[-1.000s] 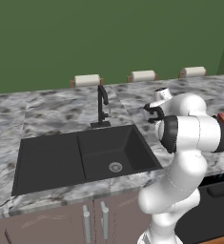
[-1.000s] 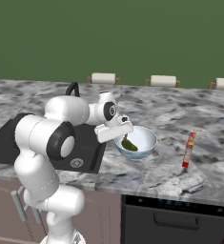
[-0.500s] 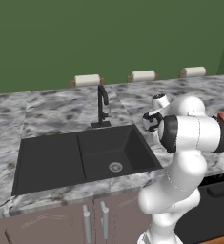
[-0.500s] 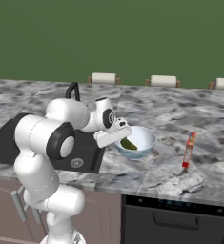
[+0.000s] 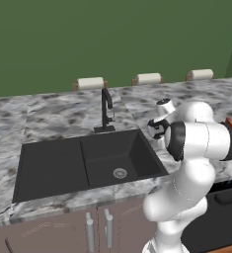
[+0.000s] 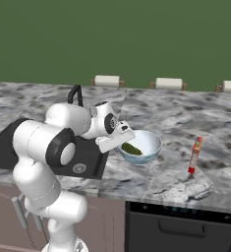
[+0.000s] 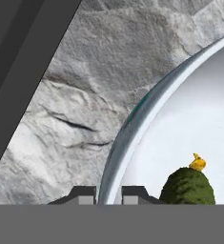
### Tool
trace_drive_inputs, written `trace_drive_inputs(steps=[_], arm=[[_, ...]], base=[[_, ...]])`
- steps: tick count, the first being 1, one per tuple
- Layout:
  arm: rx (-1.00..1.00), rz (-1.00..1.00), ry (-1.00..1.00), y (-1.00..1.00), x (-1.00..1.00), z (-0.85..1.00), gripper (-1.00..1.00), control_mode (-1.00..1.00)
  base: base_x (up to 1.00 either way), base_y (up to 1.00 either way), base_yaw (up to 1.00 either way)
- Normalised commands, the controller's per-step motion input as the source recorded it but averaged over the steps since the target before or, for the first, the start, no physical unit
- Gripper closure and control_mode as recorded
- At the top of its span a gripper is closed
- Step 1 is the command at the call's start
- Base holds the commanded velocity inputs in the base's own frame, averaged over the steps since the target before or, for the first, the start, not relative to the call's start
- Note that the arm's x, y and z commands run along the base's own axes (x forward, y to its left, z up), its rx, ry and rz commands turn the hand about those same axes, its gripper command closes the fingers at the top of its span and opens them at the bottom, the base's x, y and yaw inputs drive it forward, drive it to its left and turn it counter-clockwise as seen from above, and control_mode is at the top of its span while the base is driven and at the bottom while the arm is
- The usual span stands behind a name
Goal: Pick the cucumber from the sink and place it in the bowl. Then pick the bowl and place it in the microwave. Then close the microwave door and press the start button.
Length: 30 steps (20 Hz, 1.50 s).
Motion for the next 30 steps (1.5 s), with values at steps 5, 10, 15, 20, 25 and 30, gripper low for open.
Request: trace_drive_inputs(steps=[5,10,15,20,25,30], arm=[[0.00,0.06,-0.02,-0.09,-0.51,0.90,1.00,-1.00],[0.00,0.14,0.00,-0.01,-0.70,1.00,1.00,-1.00],[0.00,0.23,0.00,0.00,-0.62,1.00,1.00,-1.00],[0.00,0.35,0.06,0.14,-0.58,1.00,1.00,-1.00],[-0.06,0.43,-0.01,0.38,-0.50,1.00,1.00,-1.00],[-0.02,0.19,-0.04,0.28,-0.47,1.00,1.00,-1.00]], base=[[0.00,0.00,0.00],[0.00,0.00,0.00],[0.00,0.00,0.00],[0.00,0.00,0.00],[0.00,0.00,0.00],[0.00,0.00,0.00]])
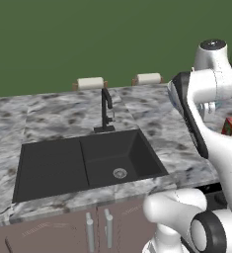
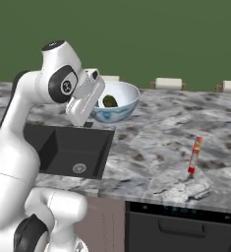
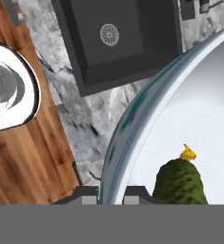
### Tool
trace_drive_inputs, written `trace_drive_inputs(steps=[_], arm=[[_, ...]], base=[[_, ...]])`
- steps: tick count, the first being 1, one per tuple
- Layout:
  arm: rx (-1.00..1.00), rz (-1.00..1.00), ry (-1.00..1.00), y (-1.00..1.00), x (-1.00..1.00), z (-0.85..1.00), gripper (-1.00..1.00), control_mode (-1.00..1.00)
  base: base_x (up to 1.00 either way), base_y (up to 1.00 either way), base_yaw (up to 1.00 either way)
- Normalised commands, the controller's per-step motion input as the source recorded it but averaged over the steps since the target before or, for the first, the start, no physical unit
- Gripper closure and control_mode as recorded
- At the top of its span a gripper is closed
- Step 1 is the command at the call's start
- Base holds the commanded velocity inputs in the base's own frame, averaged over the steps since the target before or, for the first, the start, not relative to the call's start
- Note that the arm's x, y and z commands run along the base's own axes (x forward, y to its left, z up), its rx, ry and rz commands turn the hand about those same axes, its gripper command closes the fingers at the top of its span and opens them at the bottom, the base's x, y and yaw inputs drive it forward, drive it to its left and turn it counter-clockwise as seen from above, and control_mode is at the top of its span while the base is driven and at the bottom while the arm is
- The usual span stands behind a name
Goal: Pick the cucumber from the sink and place it in the bowl. Then pick the bowl and place it in the microwave. Then close the microwave door and press the start button.
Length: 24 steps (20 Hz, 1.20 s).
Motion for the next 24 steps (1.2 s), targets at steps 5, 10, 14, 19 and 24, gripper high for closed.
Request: trace_drive_inputs(steps=[5,10,14,19,24], arm=[[0.00,0.03,-0.02,0.01,-0.41,0.55,1.00,-1.00],[0.00,0.00,0.01,0.00,-0.01,0.01,1.00,-1.00],[0.00,0.00,0.00,0.01,0.00,0.00,1.00,1.00],[0.00,0.00,0.00,0.00,0.00,0.00,1.00,1.00],[0.00,0.00,0.00,0.00,0.00,0.00,1.00,1.00]], base=[[0.00,0.00,0.00],[0.00,0.00,0.00],[-0.12,0.00,0.00],[-0.91,-0.03,-0.30],[-0.57,-0.05,-0.72]])
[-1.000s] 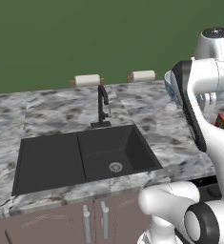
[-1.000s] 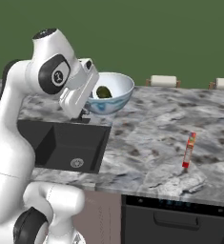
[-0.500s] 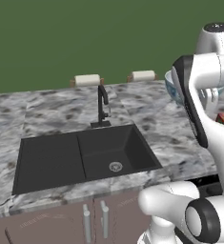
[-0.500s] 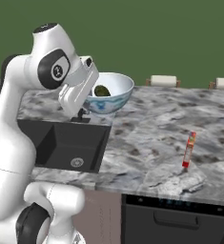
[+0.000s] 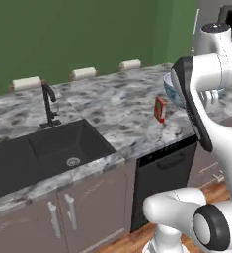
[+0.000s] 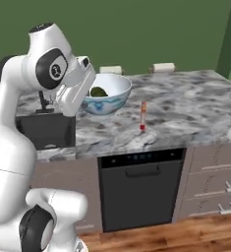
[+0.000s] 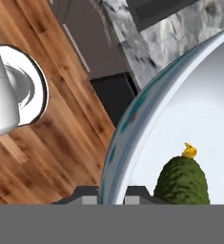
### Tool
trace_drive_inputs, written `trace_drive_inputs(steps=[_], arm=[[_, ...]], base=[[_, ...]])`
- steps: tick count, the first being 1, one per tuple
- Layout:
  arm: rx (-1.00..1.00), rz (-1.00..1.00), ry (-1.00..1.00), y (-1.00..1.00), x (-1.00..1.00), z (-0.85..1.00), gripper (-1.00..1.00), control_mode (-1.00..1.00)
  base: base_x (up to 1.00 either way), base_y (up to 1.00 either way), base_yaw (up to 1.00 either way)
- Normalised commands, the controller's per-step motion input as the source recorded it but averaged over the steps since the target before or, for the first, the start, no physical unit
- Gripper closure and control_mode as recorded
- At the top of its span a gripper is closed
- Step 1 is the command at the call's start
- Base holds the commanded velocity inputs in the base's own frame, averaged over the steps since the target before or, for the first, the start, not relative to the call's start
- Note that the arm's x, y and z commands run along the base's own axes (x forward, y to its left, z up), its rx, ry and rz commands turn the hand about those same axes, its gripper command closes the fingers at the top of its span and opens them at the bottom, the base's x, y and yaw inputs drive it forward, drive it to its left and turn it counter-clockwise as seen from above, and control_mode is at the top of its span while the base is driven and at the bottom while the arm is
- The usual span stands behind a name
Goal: Pick the cucumber from the sink and place it in the bowl. Then pick the bowl and place it in the microwave. Then close the microwave door and press the start button.
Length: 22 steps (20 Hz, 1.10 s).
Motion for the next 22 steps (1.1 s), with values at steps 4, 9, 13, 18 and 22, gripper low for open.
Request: trace_drive_inputs(steps=[4,9,13,18,22], arm=[[0.00,0.00,0.00,0.00,0.00,0.00,1.00,1.00],[0.00,0.00,0.00,0.00,0.00,0.00,1.00,1.00],[0.00,0.00,0.00,0.00,0.00,0.00,1.00,1.00],[0.00,0.00,0.00,0.00,0.00,0.00,1.00,1.00],[0.00,0.00,0.00,0.00,0.00,0.00,1.00,1.00]], base=[[-0.30,-0.01,-0.80],[-0.08,-0.12,-0.83],[0.13,-0.60,-0.74],[0.41,-0.74,-0.64],[0.91,-0.59,-0.47]])
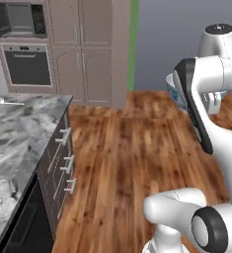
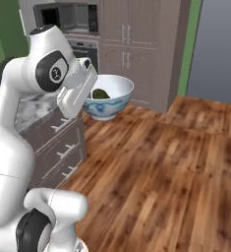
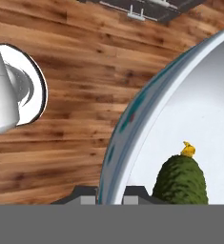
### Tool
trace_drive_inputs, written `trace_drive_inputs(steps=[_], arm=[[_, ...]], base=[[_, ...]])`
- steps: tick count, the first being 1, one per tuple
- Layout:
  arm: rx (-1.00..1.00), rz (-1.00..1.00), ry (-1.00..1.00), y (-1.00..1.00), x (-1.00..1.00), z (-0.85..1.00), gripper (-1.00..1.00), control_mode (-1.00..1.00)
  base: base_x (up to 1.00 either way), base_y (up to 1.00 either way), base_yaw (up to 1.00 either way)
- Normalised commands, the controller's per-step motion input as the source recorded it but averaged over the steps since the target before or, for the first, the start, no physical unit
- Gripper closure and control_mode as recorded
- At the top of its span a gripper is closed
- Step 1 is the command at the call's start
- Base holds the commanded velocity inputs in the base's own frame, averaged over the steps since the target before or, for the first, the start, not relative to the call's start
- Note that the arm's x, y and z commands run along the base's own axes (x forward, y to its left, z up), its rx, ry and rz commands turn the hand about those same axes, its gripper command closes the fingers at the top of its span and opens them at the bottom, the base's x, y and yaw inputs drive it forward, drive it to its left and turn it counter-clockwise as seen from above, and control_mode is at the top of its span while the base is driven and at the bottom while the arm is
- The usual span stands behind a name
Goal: Pick the cucumber from the sink and place it in the bowl. Then pick the bowl and place it in the microwave. Then close the microwave door and press the start button.
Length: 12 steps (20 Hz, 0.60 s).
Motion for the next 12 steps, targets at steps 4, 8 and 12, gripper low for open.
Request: trace_drive_inputs(steps=[4,8,12], arm=[[0.00,0.00,0.00,0.00,0.00,0.00,1.00,1.00],[0.00,0.00,0.00,0.00,0.00,0.00,1.00,1.00],[0.00,0.00,0.00,0.00,0.00,0.00,1.00,1.00]], base=[[1.00,-0.33,-0.30],[1.00,-0.27,-0.25],[1.00,-0.23,-0.23]])
